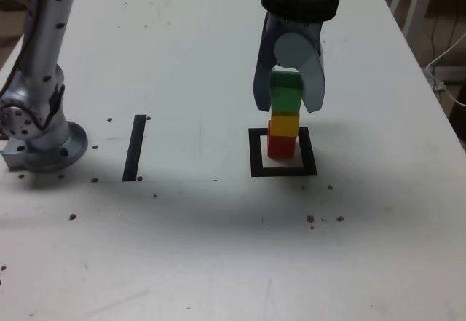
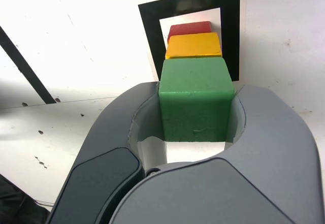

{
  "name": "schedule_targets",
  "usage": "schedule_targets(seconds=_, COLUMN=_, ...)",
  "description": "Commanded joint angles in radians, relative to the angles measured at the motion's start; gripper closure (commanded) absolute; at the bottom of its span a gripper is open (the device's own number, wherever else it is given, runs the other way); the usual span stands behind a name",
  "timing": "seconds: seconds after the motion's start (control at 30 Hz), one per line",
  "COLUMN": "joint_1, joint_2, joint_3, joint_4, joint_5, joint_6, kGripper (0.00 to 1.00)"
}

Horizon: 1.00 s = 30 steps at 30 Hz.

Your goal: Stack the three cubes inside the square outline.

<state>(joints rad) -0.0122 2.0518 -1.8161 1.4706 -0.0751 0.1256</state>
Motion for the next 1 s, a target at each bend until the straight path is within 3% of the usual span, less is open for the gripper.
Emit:
schedule_targets(seconds=0.0, joint_1=0.002, joint_2=0.005, joint_3=0.005, joint_4=-0.004, joint_5=-0.004, joint_6=0.004, kGripper=0.7)
schedule_targets(seconds=0.07, joint_1=0.003, joint_2=0.005, joint_3=0.009, joint_4=-0.007, joint_5=-0.008, joint_6=0.007, kGripper=0.6)
schedule_targets(seconds=0.23, joint_1=0.006, joint_2=0.003, joint_3=0.024, joint_4=-0.018, joint_5=-0.014, joint_6=0.016, kGripper=0.15)
schedule_targets(seconds=0.3, joint_1=0.007, joint_2=0.002, joint_3=0.034, joint_4=-0.025, joint_5=-0.016, joint_6=0.017, kGripper=0.05)
schedule_targets(seconds=0.57, joint_1=0.014, joint_2=-0.02, joint_3=0.053, joint_4=-0.036, joint_5=-0.012, joint_6=0.017, kGripper=0.02)
schedule_targets(seconds=0.97, joint_1=0.014, joint_2=-0.224, joint_3=0.145, joint_4=-0.022, joint_5=0.074, joint_6=-0.026, kGripper=0.01)
